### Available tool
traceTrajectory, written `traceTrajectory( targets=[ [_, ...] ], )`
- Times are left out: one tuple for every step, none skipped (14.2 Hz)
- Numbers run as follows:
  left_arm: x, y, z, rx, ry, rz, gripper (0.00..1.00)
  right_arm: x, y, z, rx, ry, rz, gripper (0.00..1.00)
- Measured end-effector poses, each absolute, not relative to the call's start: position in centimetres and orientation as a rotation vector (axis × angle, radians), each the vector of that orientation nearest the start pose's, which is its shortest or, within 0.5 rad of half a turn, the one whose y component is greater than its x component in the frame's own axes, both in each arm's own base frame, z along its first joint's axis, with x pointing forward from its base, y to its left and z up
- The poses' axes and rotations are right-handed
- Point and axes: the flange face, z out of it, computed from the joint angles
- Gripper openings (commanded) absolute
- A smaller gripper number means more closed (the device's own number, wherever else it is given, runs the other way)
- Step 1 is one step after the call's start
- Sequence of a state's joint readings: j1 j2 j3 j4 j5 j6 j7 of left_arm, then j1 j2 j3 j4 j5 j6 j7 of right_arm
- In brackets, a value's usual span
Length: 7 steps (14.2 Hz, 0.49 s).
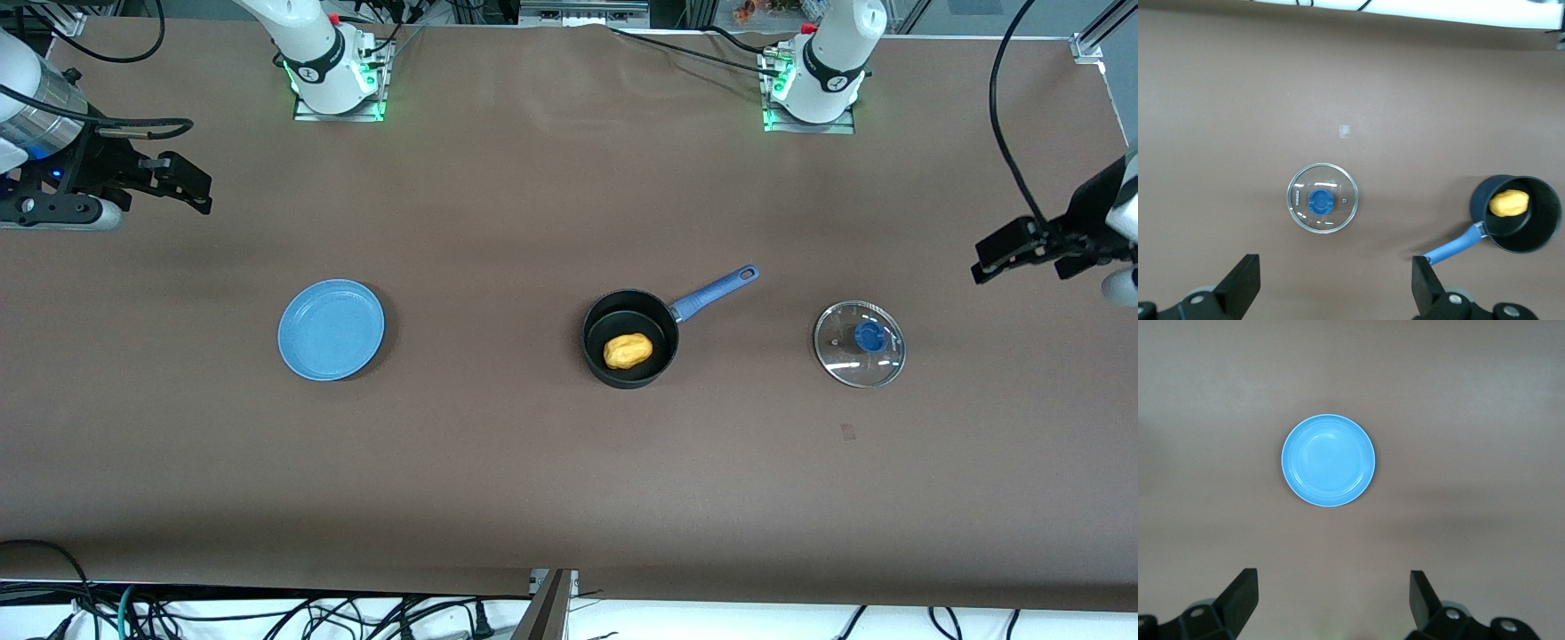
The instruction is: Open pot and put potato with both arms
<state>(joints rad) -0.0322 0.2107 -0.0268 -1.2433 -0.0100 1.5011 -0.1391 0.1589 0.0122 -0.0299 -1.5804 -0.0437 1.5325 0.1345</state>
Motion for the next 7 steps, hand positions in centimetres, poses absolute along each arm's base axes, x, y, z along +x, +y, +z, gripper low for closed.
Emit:
traceTrajectory(
  targets=[
    [60.9,-4.2,65.0,-3.168,-0.103,-0.07,1.0,55.0,6.7,61.0,-3.192,0.009,0.085,1.0],
    [60.9,-4.6,64.5,-3.174,-0.088,-0.059,1.0,55.0,6.7,61.0,-3.192,0.009,0.084,1.0],
    [61.0,-4.6,64.0,-3.176,-0.086,-0.05,1.0,55.0,6.7,61.0,-3.192,0.009,0.082,1.0],
    [61.2,-4.4,63.6,-3.176,-0.094,-0.045,1.0,55.0,6.7,61.0,-3.192,0.009,0.079,1.0],
    [61.2,-3.9,63.5,-3.175,-0.105,-0.044,1.0,55.0,6.7,61.0,-3.192,0.009,0.077,1.0],
    [61.3,-3.6,63.5,-3.175,-0.113,-0.045,1.0,55.1,6.7,61.0,-3.191,0.009,0.077,1.0],
    [61.3,-3.3,63.5,-3.174,-0.121,-0.046,1.0,55.1,6.7,61.0,-3.191,0.009,0.076,1.0]
  ],
)
